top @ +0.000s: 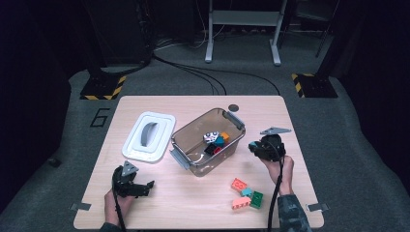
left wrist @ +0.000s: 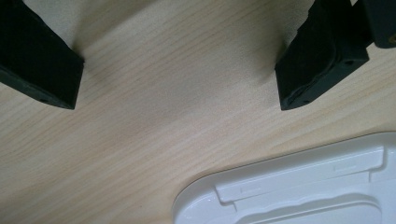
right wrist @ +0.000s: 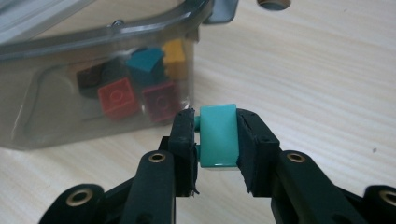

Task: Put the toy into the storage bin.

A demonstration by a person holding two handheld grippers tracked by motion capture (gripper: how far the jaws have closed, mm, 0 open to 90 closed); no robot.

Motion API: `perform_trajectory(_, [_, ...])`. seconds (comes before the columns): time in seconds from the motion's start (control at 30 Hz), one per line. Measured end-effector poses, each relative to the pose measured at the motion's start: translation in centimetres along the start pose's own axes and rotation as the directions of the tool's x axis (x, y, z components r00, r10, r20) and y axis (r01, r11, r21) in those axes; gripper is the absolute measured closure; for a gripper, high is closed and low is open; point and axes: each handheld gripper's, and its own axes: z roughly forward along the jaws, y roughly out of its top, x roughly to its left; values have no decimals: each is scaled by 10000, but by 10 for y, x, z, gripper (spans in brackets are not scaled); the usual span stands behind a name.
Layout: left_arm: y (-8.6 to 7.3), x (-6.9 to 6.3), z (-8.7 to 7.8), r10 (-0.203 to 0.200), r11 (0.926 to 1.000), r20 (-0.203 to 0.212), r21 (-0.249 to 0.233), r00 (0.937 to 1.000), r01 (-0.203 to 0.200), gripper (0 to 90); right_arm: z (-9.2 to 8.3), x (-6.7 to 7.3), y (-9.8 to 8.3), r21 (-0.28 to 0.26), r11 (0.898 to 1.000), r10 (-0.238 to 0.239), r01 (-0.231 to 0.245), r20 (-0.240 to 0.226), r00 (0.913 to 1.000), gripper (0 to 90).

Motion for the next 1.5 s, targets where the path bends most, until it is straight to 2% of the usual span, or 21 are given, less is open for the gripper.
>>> perform_trajectory(0.5, [0, 0, 0, -7, 10000, -10, -21, 10000, 7, 8, -9, -12, 36, -704, 9975, 97, -54, 605, 9981, 689])
perform_trajectory(0.93, [0, 0, 0, -16, 10000, -33, -43, 10000, 16, 8, -16, -14, 53, -1138, 9934, -50, 151, 889, 9960, 689])
perform_trajectory(1.2, [0, 0, 0, -18, 10000, -28, -44, 10000, 18, 8, -24, -4, 70, -1436, 9888, -291, 400, 773, 9966, 689])
perform_trajectory(1.5, [0, 0, 0, -23, 10000, -32, -48, 10000, 22, 8, -26, 18, 85, -1427, 9861, -830, 852, 214, 9963, 688])
